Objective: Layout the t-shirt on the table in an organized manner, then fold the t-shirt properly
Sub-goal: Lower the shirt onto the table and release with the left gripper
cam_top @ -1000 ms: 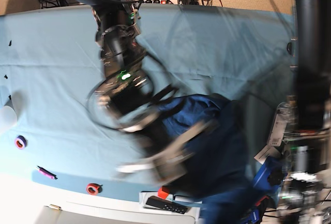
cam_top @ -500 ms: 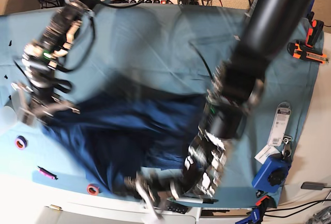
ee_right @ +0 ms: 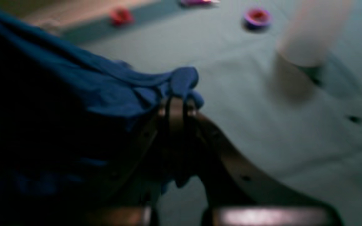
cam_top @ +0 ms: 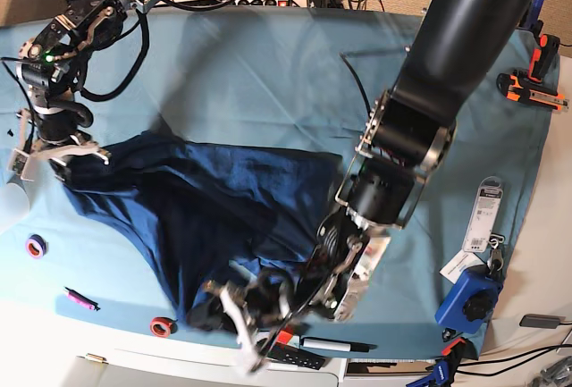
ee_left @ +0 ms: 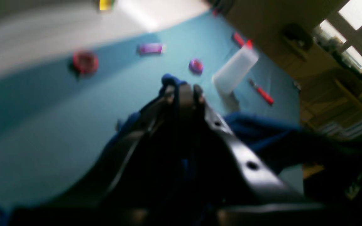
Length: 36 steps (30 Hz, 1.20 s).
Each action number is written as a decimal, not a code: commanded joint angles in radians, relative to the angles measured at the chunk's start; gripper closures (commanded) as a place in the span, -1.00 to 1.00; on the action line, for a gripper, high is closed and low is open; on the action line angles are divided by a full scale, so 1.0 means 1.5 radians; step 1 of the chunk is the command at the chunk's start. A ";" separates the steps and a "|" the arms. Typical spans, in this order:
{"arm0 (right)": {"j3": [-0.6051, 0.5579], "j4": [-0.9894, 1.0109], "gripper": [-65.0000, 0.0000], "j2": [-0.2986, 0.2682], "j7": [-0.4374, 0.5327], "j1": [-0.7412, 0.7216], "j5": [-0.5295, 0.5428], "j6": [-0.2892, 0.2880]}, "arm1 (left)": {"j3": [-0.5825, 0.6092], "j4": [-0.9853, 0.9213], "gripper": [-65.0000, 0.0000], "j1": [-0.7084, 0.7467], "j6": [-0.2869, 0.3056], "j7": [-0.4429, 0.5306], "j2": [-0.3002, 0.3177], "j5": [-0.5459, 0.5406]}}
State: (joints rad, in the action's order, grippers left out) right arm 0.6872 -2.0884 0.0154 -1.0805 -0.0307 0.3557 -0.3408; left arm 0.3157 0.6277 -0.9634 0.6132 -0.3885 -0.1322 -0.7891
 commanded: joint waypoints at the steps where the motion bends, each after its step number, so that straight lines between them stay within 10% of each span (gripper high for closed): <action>1: -0.001 -0.013 1.00 -0.002 0.012 -0.009 0.018 -0.011 | 0.011 0.013 1.00 -0.039 0.009 0.037 -0.017 0.001; 5: -0.001 -0.013 1.00 0.022 0.012 -0.009 0.053 -0.034 | 0.109 0.013 0.06 -0.065 -0.038 0.083 -0.017 0.078; 8: -0.001 -0.013 1.00 0.034 0.012 -0.009 0.088 -0.051 | 0.173 0.013 0.06 -0.067 -0.121 0.083 -0.017 0.079; 14: -0.001 -0.013 1.00 0.041 0.012 -0.009 0.119 -0.060 | 0.148 0.021 0.06 -0.067 -0.132 -0.025 -0.017 0.095; 21: -0.001 -0.013 1.00 0.033 0.087 -0.033 0.076 -0.051 | 0.012 0.036 0.10 -0.064 0.057 -0.365 0.067 -0.131; 23: -0.001 -0.011 1.00 0.024 0.097 -0.059 0.037 -0.027 | 0.007 0.037 0.19 -0.055 0.057 -0.430 0.110 -0.209; 36: -0.126 0.198 1.00 0.012 0.147 -0.301 -0.009 0.009 | 0.007 0.180 0.19 0.167 0.057 -0.429 0.304 -0.277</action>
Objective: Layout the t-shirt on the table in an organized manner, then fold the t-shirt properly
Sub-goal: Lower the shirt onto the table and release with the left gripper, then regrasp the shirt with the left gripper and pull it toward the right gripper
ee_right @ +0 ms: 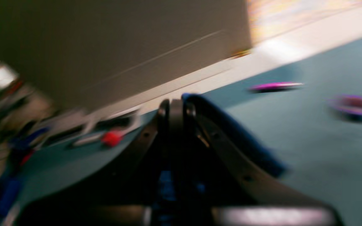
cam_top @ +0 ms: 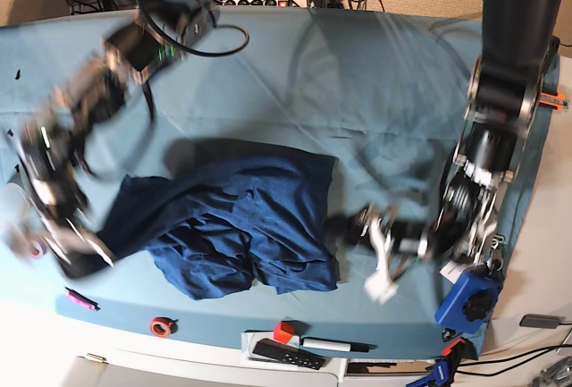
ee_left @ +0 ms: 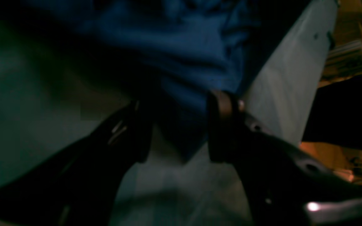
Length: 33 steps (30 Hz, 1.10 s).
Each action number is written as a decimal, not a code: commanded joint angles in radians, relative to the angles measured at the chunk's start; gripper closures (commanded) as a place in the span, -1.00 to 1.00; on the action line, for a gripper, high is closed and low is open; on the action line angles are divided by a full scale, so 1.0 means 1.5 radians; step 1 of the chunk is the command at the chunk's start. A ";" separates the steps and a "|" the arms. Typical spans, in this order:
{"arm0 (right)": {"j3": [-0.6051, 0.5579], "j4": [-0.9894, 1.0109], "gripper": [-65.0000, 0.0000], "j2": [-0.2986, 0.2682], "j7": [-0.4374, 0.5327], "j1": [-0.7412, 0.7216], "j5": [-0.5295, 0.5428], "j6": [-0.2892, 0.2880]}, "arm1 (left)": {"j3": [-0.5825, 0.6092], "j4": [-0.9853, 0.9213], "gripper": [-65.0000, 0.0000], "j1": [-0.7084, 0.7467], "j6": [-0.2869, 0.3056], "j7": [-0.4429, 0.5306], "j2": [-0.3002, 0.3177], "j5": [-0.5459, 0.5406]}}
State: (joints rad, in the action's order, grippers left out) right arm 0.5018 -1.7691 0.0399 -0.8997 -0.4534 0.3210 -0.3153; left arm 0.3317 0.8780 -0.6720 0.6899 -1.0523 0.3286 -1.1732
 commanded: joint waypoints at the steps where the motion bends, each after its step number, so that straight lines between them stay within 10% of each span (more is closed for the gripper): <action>1: -0.034 0.010 1.00 -0.004 0.026 -0.042 0.014 -0.009 | -0.004 0.029 0.19 -0.010 0.005 0.014 0.000 -0.021; 15: -0.342 0.054 1.00 0.068 0.046 -0.306 -0.145 0.049 | -0.151 0.167 0.19 0.122 0.005 0.026 0.003 0.015; 33: -0.270 0.055 1.00 0.067 0.096 -0.408 -0.272 0.086 | -0.201 0.167 -0.08 0.207 0.005 0.114 0.005 0.118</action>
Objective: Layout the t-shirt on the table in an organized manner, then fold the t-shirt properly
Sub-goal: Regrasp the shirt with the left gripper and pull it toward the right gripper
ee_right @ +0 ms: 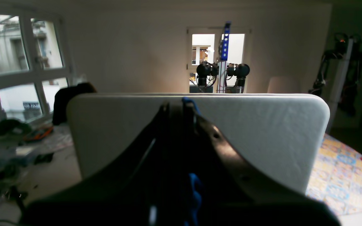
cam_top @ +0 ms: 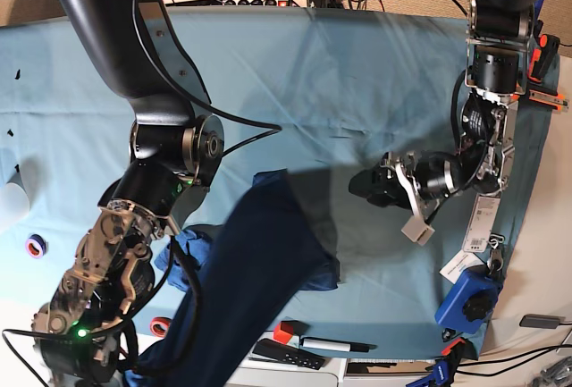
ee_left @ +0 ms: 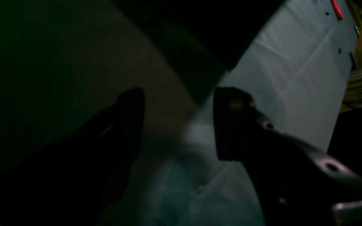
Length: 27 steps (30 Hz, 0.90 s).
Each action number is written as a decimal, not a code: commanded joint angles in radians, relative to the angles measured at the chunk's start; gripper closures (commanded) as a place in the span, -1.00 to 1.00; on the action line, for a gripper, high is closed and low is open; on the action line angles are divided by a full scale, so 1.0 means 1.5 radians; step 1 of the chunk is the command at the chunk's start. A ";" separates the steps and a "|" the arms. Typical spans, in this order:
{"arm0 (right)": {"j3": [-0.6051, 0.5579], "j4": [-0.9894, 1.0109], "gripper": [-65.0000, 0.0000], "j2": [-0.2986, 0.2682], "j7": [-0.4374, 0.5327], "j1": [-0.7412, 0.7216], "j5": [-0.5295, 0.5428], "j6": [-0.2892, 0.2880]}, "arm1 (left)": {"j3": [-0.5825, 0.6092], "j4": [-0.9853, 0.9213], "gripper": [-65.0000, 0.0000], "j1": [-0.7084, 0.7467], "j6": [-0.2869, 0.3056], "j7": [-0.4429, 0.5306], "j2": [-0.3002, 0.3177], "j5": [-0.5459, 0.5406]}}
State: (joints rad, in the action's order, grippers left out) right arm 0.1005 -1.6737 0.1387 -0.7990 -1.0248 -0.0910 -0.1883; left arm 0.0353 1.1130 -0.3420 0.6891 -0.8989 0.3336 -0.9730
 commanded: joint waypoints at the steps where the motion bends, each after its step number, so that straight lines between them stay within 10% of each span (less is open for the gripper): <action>1: 0.000 -0.008 1.00 0.002 0.029 -0.026 0.003 0.002 | -0.003 0.010 -0.08 -0.009 0.006 0.012 -0.006 -0.014; 15: -0.001 0.081 1.00 0.001 0.049 -0.026 0.010 0.001 | 0.103 0.010 -0.08 -0.001 0.006 0.232 -0.145 0.293; 27: -0.001 0.135 1.00 0.000 0.071 -0.026 0.008 0.001 | 0.250 0.036 -0.08 -0.005 -0.209 0.295 -0.196 0.485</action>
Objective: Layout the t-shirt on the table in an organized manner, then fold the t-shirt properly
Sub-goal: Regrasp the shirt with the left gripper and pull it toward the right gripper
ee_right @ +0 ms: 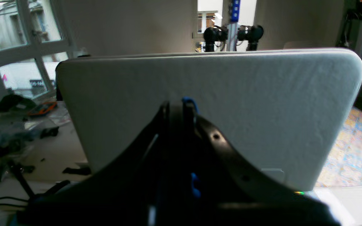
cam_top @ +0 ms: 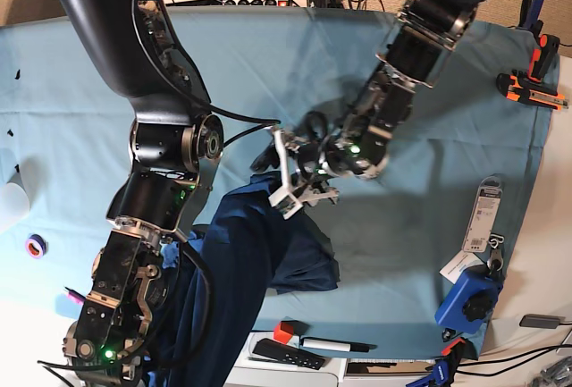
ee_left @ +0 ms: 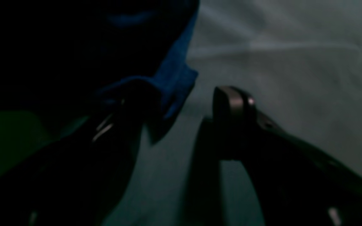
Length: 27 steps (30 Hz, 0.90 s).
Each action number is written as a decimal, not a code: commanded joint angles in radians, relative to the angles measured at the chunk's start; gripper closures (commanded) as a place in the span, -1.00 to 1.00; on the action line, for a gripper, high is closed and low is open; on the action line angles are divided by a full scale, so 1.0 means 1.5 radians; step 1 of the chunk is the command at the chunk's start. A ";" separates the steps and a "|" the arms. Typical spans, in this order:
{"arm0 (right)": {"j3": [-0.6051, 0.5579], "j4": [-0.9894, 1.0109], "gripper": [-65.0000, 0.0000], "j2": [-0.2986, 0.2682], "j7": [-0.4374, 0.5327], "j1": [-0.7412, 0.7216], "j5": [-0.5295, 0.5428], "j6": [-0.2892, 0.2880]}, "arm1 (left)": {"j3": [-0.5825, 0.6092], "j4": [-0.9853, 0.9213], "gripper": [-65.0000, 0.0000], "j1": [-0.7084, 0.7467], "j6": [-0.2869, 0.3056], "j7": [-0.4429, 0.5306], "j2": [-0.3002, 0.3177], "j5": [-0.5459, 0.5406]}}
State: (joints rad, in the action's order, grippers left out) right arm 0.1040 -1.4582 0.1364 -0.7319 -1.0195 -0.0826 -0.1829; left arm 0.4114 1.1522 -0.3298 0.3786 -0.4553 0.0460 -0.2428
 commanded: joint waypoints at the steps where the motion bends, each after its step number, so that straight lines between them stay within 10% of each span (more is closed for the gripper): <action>1: -0.003 -0.009 1.00 0.001 0.026 -0.030 0.002 -0.003 | -0.001 0.009 -0.08 -0.013 -0.018 -0.002 -0.009 0.008; 7: -0.003 -0.009 1.00 0.001 0.021 -0.030 0.002 -0.003 | -0.001 0.009 0.18 -0.013 -0.085 -0.034 -0.019 0.027; 13: -0.003 -0.009 1.00 -0.001 0.004 -0.030 0.002 -0.005 | -0.002 0.010 1.00 -0.013 -0.084 -0.049 -0.019 0.028; 19: -0.003 -0.009 1.00 -0.032 -0.031 -0.027 -0.021 -0.007 | -0.002 0.092 1.00 -0.013 -0.067 -0.092 0.024 0.038; 27: -0.003 -0.009 1.00 -0.118 -0.061 0.016 -0.023 -0.007 | -0.002 0.265 1.00 -0.013 -0.068 -0.110 0.177 0.038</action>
State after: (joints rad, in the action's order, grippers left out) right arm 0.1017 -1.4586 -0.0368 -0.8547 -0.9520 -0.1234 -0.1982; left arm 0.4122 1.5341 -0.3271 0.2810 -0.6357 0.3122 -0.1833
